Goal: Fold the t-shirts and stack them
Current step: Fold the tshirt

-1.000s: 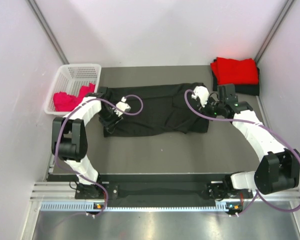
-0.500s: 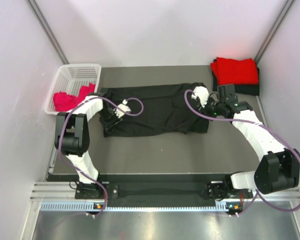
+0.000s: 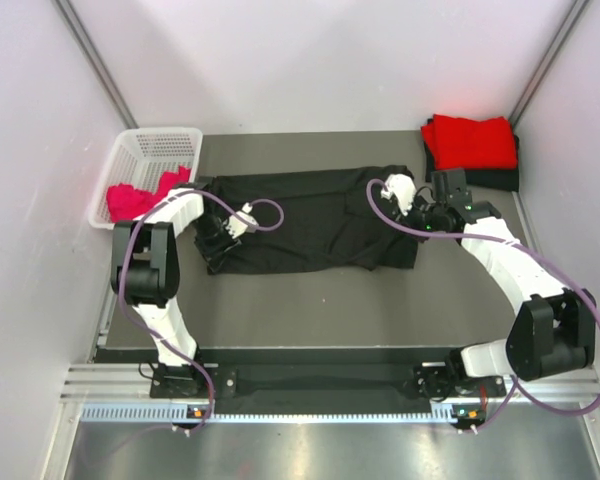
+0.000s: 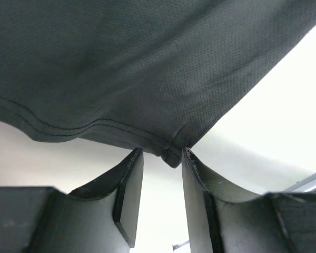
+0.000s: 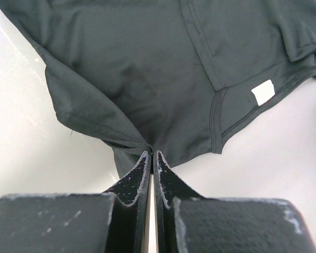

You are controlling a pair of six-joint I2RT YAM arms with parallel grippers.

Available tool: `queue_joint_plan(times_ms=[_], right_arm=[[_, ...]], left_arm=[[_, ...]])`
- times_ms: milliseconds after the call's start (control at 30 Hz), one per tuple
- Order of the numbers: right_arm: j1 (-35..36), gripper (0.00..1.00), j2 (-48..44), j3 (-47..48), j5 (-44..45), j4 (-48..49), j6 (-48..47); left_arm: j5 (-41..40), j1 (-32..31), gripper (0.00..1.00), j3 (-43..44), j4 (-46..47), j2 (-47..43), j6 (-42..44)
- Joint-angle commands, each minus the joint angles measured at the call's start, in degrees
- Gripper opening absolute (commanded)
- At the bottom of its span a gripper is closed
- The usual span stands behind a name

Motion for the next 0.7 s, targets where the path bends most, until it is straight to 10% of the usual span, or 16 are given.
queue_joint_plan(times_ms=[0,667], right_arm=[[0.54,0.00,-0.10,1.25,-1.05,1.94,-0.05],[0.63,0.00,0.51,0.99,-0.96,2.47,-0.05]], left_arm=[[0.51,0.49,0.41,-0.21,-2.32,0.24,2.12],[0.69,0.76,0.39,-1.44,-2.32,2.36,1.86]])
